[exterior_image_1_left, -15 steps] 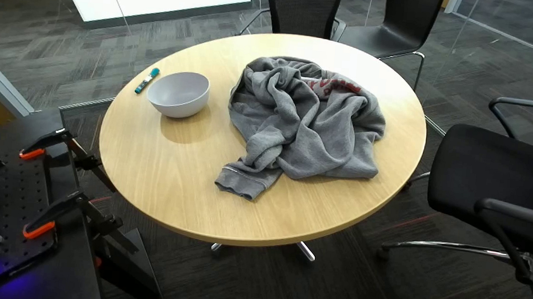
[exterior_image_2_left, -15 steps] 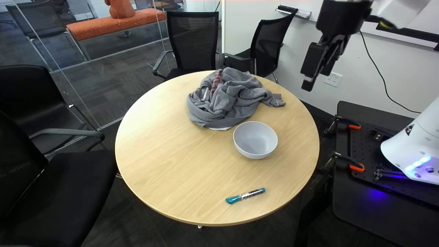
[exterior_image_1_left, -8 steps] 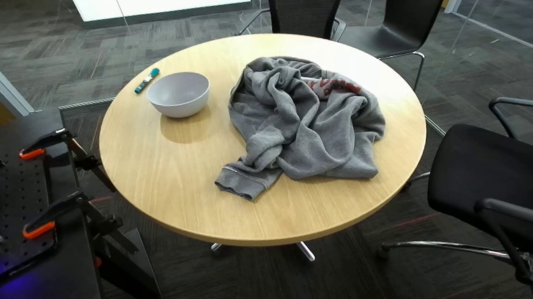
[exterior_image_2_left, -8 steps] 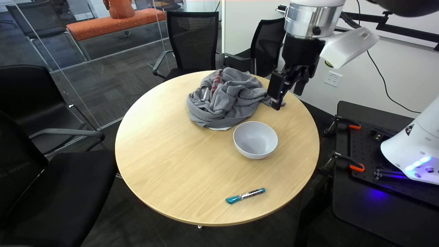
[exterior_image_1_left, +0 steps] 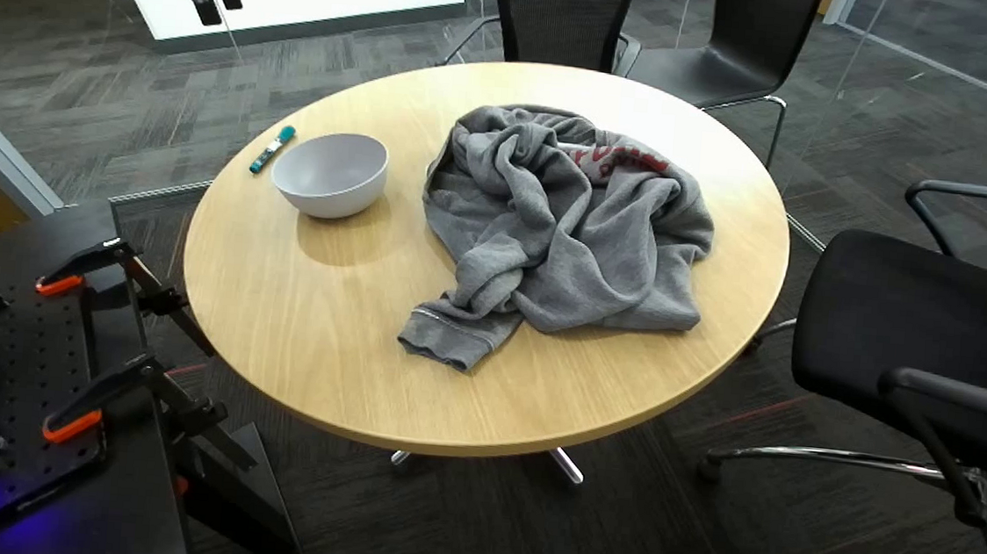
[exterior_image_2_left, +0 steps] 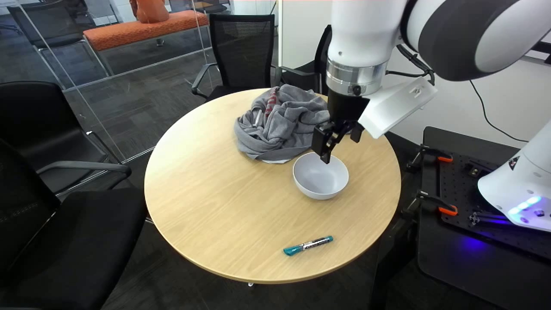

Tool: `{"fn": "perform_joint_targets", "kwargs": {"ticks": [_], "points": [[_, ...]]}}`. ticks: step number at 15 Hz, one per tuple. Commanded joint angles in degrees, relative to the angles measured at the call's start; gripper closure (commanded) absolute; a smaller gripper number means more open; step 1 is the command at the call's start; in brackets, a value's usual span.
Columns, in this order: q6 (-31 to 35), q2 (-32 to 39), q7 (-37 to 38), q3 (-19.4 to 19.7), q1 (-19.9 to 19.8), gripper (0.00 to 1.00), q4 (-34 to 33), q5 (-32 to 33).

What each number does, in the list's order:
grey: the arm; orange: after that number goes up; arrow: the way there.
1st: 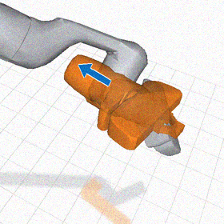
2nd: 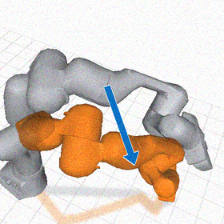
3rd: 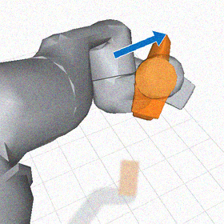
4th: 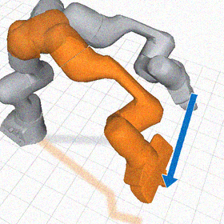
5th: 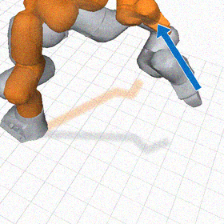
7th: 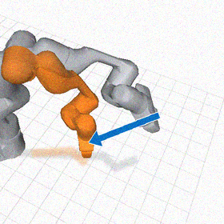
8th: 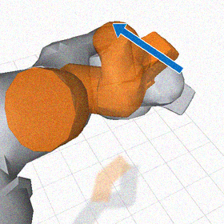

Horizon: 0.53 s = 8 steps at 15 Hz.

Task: Move the bowl to the left

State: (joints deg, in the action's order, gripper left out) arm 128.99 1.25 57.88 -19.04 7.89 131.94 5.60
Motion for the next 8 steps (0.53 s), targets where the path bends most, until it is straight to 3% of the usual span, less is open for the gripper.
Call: {"fn": "perform_joint_targets", "kwargs": {"ticks": [1, 8], "points": [[0.7, 6.0, 2.7, 2.7, 3.1, 0.0, -4.0, 2.7], [4.6, 12.9, -0.3, 7.6, 5.2, 0.0, -6.7, 1.9]]}}
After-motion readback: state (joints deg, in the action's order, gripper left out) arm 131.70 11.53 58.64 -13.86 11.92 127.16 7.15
